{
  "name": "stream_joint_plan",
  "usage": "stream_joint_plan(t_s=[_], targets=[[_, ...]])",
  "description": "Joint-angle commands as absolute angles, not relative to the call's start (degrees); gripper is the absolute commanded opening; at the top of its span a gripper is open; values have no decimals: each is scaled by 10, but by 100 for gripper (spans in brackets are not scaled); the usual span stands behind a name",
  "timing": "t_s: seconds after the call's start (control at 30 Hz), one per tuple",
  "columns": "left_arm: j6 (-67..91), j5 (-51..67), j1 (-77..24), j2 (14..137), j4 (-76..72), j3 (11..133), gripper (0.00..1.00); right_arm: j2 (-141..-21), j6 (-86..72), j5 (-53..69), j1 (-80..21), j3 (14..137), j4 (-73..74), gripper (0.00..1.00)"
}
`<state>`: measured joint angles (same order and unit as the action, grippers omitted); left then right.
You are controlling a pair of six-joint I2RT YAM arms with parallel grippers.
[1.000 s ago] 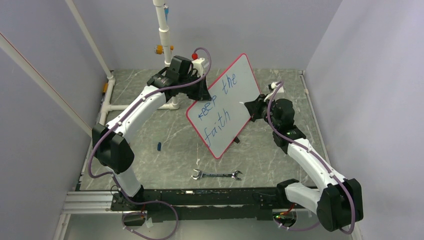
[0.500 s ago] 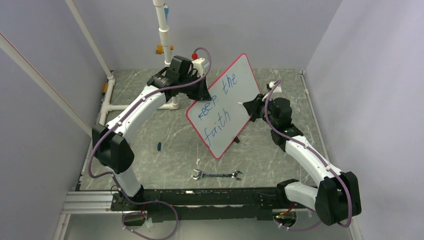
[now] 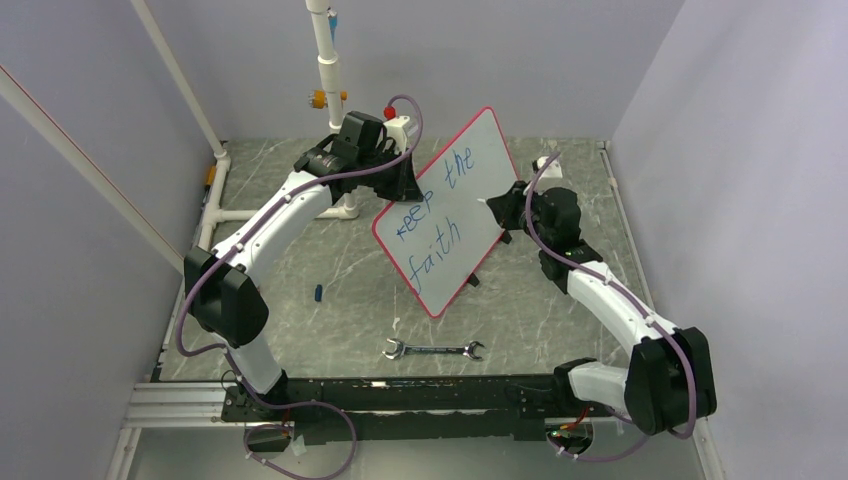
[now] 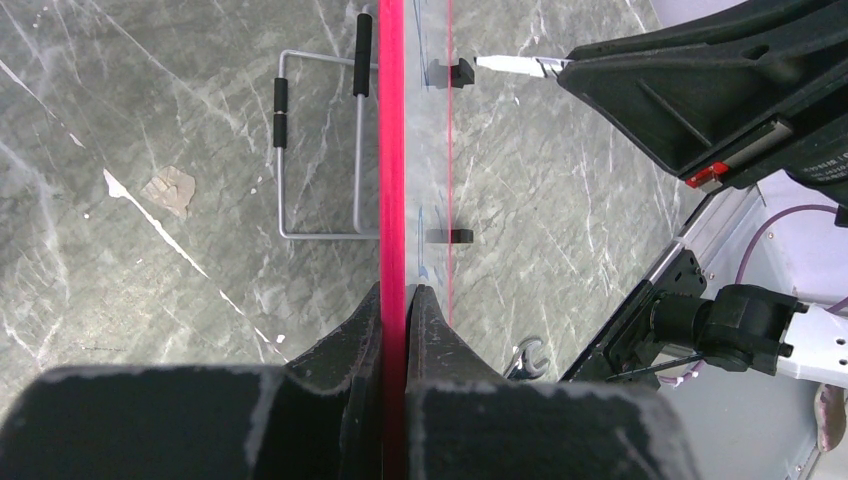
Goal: Write a sentence on the whiteboard
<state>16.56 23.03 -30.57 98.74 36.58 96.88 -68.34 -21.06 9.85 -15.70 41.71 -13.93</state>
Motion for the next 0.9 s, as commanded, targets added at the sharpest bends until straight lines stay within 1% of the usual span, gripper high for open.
stream_joint_plan(t_s=[0.0,0.43,0.87], targets=[[82,170,-317,996,401,969,0,-700,-213,88,-149,454,-178,0],[81,169,-317,996,402,970,0,-764,-223,131,-144,480,-186,0],[81,168,-317,995,402,970,0,-774,-219,205,-145,468,-182,0]])
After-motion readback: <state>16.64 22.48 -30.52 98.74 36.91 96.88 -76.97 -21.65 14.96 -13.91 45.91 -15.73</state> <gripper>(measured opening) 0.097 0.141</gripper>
